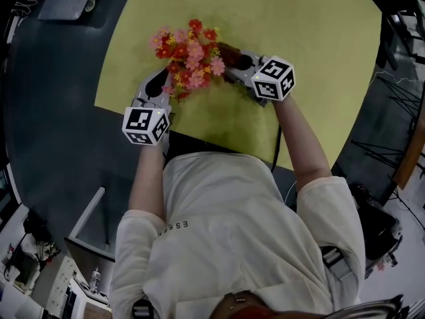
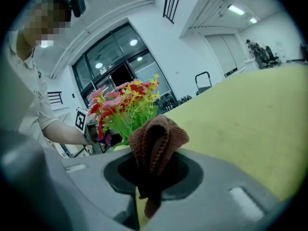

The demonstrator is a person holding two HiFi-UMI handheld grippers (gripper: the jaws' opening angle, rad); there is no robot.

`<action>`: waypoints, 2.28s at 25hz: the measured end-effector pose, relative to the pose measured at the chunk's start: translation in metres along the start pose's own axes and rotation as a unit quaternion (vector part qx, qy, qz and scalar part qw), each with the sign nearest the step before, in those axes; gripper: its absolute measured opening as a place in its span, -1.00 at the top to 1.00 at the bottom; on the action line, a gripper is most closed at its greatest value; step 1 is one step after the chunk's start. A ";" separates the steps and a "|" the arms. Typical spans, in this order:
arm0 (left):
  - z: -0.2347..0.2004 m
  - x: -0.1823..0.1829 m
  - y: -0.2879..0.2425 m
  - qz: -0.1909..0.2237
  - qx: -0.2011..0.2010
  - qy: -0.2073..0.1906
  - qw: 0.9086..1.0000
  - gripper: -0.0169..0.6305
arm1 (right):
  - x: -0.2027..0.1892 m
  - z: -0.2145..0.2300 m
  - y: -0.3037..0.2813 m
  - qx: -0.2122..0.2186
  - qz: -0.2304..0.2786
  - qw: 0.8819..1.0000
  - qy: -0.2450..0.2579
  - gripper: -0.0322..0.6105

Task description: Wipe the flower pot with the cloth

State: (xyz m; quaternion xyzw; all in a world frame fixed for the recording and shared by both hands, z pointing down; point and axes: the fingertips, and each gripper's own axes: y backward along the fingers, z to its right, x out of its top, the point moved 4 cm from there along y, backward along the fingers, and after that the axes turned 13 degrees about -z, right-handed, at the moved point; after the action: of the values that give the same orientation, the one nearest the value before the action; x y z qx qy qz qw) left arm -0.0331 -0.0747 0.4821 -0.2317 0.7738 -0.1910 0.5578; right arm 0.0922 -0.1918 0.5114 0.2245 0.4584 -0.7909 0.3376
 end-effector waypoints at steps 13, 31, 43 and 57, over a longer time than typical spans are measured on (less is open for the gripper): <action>-0.009 0.013 0.019 0.017 -0.067 -0.012 0.998 0.91 | -0.038 -0.031 0.038 -0.200 0.082 0.972 -0.096 0.71; -0.089 0.023 0.079 -0.026 -0.235 -0.099 0.967 0.91 | -0.061 -0.177 -0.057 -0.421 0.139 0.868 -0.224 0.71; -0.147 0.023 0.094 -0.036 -0.238 -0.083 0.967 0.91 | 0.019 -0.160 -0.160 -0.465 0.094 0.843 -0.253 0.71; -0.194 0.027 0.084 -0.044 -0.221 -0.060 0.972 0.91 | 0.088 -0.065 -0.179 -0.542 0.140 0.763 -0.324 0.71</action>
State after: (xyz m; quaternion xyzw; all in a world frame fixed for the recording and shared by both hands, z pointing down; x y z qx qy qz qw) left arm -0.2371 -0.0138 0.4738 -0.3938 0.7513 -0.0254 0.5290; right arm -0.0963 -0.1009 0.5252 -0.2036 0.6374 -0.3801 0.6386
